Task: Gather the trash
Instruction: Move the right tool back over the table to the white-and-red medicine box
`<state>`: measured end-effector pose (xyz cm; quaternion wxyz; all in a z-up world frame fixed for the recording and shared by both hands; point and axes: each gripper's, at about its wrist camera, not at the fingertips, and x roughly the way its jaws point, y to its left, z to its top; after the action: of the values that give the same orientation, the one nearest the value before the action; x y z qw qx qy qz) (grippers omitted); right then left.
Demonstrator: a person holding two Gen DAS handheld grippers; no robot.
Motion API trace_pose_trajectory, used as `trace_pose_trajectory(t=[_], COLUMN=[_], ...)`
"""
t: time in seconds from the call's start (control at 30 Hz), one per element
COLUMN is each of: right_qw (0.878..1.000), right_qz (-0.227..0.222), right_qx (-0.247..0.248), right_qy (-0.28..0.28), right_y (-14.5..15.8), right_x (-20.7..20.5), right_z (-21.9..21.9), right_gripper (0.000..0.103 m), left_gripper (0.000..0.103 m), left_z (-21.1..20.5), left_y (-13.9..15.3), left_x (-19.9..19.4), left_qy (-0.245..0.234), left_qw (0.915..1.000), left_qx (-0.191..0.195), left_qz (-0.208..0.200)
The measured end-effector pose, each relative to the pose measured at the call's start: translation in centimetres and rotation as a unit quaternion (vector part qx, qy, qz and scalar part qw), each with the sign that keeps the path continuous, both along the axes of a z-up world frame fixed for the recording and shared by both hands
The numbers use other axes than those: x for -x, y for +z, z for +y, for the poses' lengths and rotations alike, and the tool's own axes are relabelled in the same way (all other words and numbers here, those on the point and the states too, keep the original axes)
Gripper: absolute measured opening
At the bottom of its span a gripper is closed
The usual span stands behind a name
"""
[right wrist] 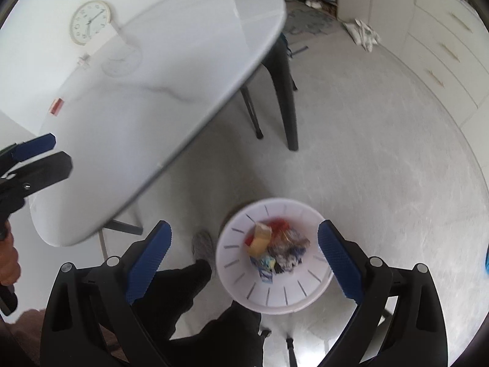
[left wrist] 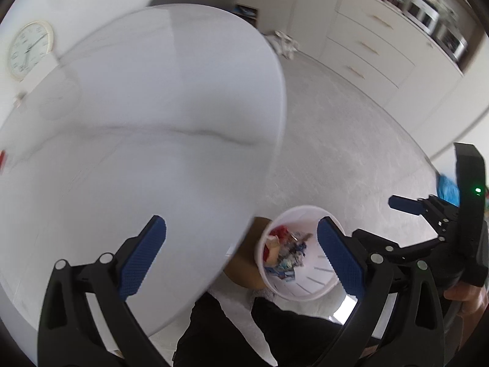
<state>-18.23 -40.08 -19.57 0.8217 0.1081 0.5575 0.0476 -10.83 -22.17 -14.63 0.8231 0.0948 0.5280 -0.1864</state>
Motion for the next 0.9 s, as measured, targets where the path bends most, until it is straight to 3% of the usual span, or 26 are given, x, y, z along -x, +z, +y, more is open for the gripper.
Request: trace_pose_trajectory(t=[0.17, 0.27, 0.43, 0.73, 0.9], right_qw=[0.996, 0.988, 0.969, 0.938, 0.917], right_qz=[-0.058, -0.091, -0.131, -0.121, -0.101], right_qx=[0.010, 0.013, 0.015, 0.002, 0.004], right_qy=[0.072, 0.124, 0.209, 0.324, 0.386], right_y=[4.9, 7.4, 10.4, 10.2, 8.1], right_x=[-4.7, -8.0, -14.4, -28.7, -36.4], right_z=[6.6, 12.6, 25.1, 51.2, 64.6], right_gripper=[0.100, 0.100, 0.100, 0.100, 0.100], left_gripper=[0.095, 0.095, 0.095, 0.095, 0.095], left_z=[9.2, 16.6, 30.7, 54.7, 63.9], left_y=[3.6, 5.5, 6.6, 3.3, -0.3], left_x=[-2.6, -4.5, -8.5, -17.0, -21.9], left_qy=[0.127, 0.210, 0.327, 0.451, 0.492], left_qw=[0.9908, 0.9753, 0.9417, 0.8906, 0.8695], left_qx=[0.039, 0.050, 0.030, -0.002, -0.011], left_qz=[-0.026, -0.050, -0.072, -0.062, -0.038])
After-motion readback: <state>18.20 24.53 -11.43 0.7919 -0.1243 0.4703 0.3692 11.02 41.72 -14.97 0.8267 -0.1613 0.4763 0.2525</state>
